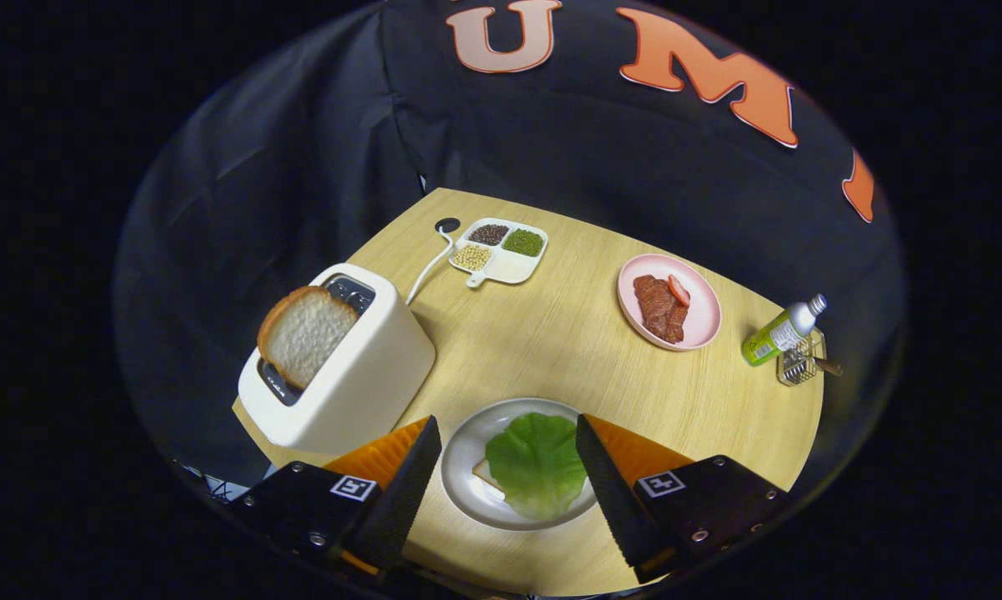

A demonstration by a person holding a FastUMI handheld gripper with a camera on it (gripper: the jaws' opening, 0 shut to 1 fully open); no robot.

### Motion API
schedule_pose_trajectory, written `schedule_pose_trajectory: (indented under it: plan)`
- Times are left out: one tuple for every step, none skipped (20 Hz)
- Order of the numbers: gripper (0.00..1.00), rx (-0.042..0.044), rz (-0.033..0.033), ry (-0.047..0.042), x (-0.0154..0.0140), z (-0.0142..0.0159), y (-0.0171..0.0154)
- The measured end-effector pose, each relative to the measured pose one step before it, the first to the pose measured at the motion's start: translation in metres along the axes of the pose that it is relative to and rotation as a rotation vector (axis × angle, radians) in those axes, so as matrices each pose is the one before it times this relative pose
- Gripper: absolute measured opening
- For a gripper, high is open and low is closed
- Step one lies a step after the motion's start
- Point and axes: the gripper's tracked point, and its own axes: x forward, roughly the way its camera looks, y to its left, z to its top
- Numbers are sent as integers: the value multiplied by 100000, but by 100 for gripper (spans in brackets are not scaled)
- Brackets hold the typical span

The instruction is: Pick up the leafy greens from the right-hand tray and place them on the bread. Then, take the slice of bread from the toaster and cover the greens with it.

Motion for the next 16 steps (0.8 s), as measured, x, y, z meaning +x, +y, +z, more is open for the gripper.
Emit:
schedule_pose_trajectory:
  plan:
    - [98, 1513, 1508, -913, 141, 1205, 1230]
    - [97, 852, -356, 169, 281, 996, 893]
    - [97, 779, 960, 747, -95, 628, 997]
    - [97, 1206, 1255, 551, -27, 799, 1187]
    - [97, 826, 1405, 215, -11, 824, 1237]
    - [97, 1003, 777, 195, -68, 765, 1054]
    - [97, 1035, 914, 459, -54, 682, 1042]
    - [97, 877, 442, 1039, -69, 658, 1053]
    - [97, 585, 391, 1444, -137, 313, 876]
    - [96, 569, 133, 1466, -53, 360, 724]
    - [96, 751, 310, 1214, 32, 257, 713]
    - [96, 592, -312, 1005, 281, 327, 376]
    - [96, 789, 631, 874, 226, 225, 689]
    - [96, 695, -34, 959, 423, 279, 588]
    - [95, 661, -93, 1395, 313, -7, 580]
    - [95, 190, -395, 1311, 557, -94, 298]
